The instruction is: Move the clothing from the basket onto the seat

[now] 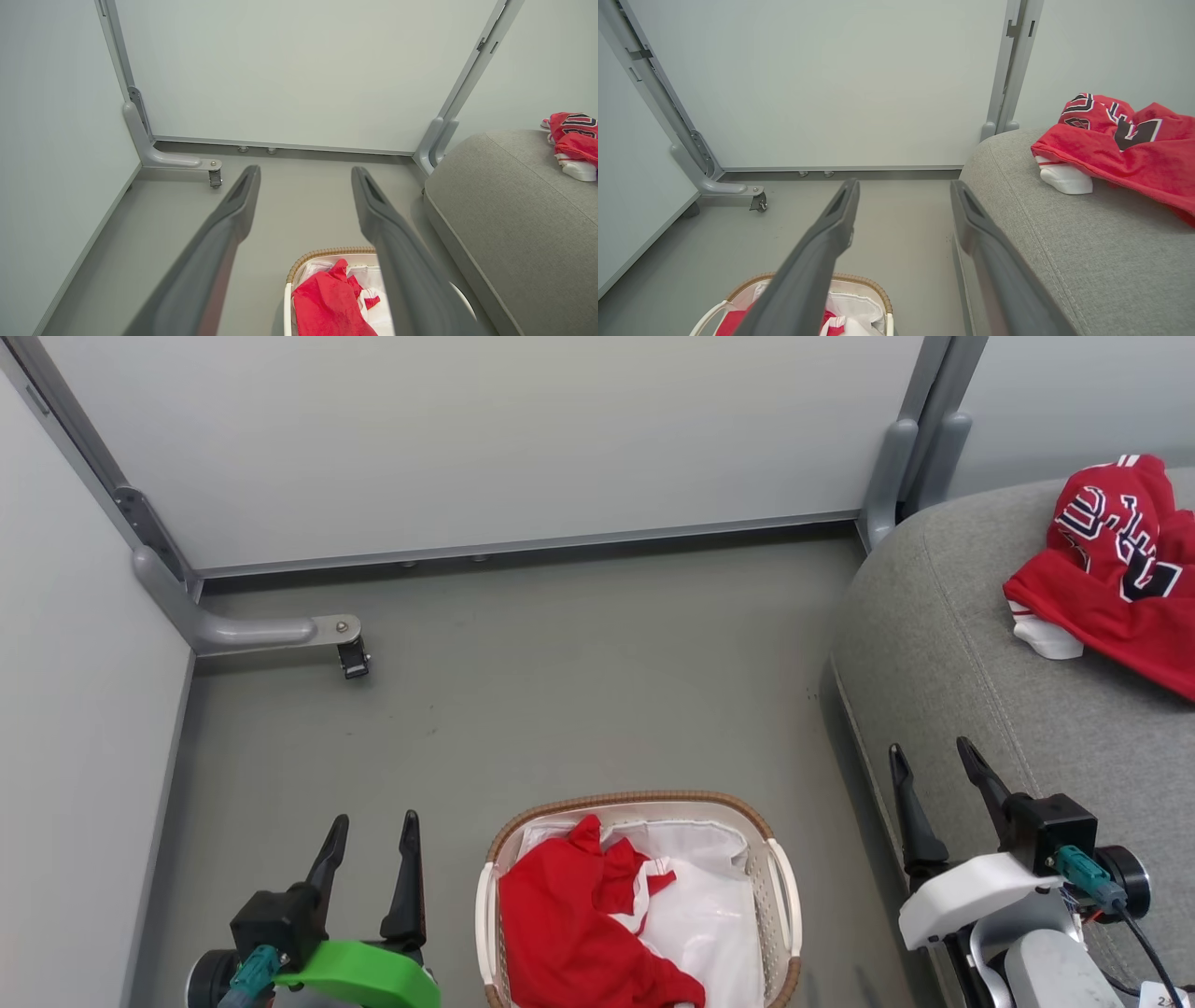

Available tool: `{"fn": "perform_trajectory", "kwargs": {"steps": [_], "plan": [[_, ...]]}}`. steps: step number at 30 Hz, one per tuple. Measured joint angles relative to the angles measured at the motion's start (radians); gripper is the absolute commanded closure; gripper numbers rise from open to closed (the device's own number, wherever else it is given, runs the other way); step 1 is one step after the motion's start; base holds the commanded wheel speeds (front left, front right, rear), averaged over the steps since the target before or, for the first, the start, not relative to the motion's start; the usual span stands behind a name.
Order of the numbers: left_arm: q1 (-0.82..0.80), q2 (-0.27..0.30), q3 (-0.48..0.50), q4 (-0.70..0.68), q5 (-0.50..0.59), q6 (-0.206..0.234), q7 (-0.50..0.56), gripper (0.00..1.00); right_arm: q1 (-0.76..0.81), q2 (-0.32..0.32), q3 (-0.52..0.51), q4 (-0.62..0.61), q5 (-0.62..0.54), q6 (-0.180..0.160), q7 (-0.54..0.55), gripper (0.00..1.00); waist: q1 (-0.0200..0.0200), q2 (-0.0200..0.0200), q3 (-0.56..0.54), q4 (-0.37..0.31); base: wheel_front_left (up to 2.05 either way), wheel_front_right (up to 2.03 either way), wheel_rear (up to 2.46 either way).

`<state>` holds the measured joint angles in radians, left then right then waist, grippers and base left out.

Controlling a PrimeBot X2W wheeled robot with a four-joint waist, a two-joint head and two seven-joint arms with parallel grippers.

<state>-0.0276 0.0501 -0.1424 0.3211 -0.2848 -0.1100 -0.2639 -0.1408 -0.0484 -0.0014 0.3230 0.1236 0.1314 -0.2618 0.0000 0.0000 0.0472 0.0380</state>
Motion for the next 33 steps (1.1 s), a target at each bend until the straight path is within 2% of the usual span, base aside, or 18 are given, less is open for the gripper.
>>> {"fn": "perform_trajectory", "kwargs": {"steps": [9,17,25,33], "plan": [[-0.112,-0.001,-0.057,0.026,0.064,-0.012,0.000,0.00,-0.053,0.000,-0.002,-0.030,-0.012,0.000,0.000,0.00,0.0000,0.0000,0.071,-0.010,0.00,0.00,0.00],[-0.322,0.018,-0.133,0.104,0.113,-0.017,0.000,0.00,-0.141,0.000,-0.023,-0.078,-0.046,0.000,0.000,0.00,0.0000,0.0000,0.190,-0.027,0.00,0.00,0.00],[-0.544,0.048,-0.386,0.347,0.127,-0.019,0.031,0.00,-0.227,0.000,-0.035,-0.118,-0.057,0.000,0.000,0.00,0.0001,0.0000,0.340,-0.052,0.00,0.00,0.00],[-0.686,0.051,-0.644,0.555,0.058,-0.021,0.043,0.00,-0.301,-0.001,-0.025,-0.143,-0.060,0.000,0.000,0.00,0.0002,0.0000,0.490,-0.084,0.00,0.00,0.00]]}}
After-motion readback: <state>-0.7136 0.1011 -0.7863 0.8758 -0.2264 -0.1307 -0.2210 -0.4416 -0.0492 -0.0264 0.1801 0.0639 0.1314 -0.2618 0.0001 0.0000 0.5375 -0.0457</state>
